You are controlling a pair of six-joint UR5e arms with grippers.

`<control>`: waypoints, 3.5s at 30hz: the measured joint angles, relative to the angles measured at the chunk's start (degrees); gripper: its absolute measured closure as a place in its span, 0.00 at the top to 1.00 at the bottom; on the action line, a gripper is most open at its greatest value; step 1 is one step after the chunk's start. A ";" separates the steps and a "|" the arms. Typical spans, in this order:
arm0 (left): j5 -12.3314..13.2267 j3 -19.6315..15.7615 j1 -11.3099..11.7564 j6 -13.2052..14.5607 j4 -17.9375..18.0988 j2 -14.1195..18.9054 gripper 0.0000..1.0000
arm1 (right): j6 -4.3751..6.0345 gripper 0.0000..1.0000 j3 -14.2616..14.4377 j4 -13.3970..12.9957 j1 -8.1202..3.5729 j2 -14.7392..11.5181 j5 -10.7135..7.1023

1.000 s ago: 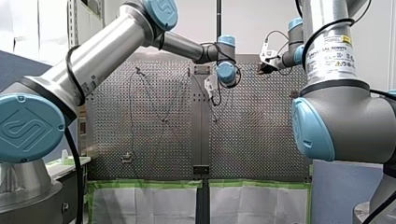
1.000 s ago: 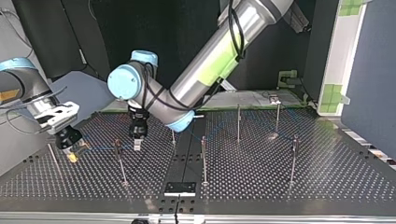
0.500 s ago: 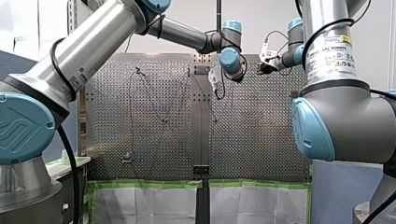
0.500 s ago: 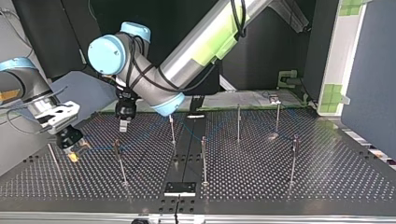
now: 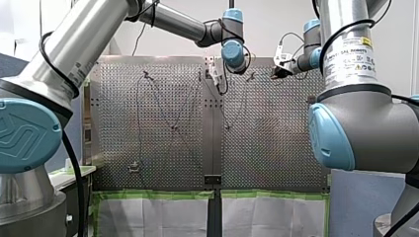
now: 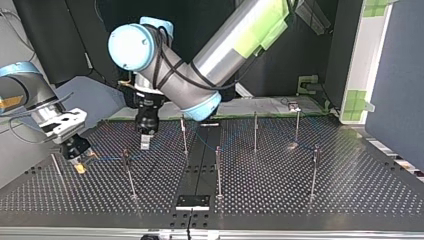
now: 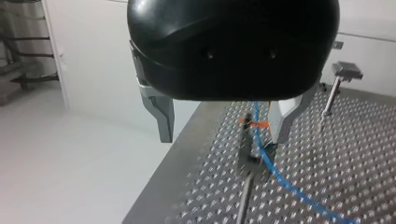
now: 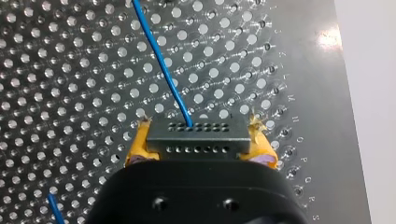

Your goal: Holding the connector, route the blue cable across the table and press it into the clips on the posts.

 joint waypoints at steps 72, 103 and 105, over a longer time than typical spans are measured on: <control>-6.83 -40.96 -9.03 -20.44 27.13 10.55 1.00 | -0.26 0.00 0.00 0.11 0.74 0.13 0.26; -2.38 -59.46 -6.24 -19.20 45.61 0.71 1.00 | -0.26 0.00 0.00 0.11 0.40 0.28 0.35; -2.35 -60.73 -6.14 -19.09 46.90 0.70 1.00 | -0.26 0.00 0.00 0.11 0.40 0.29 0.35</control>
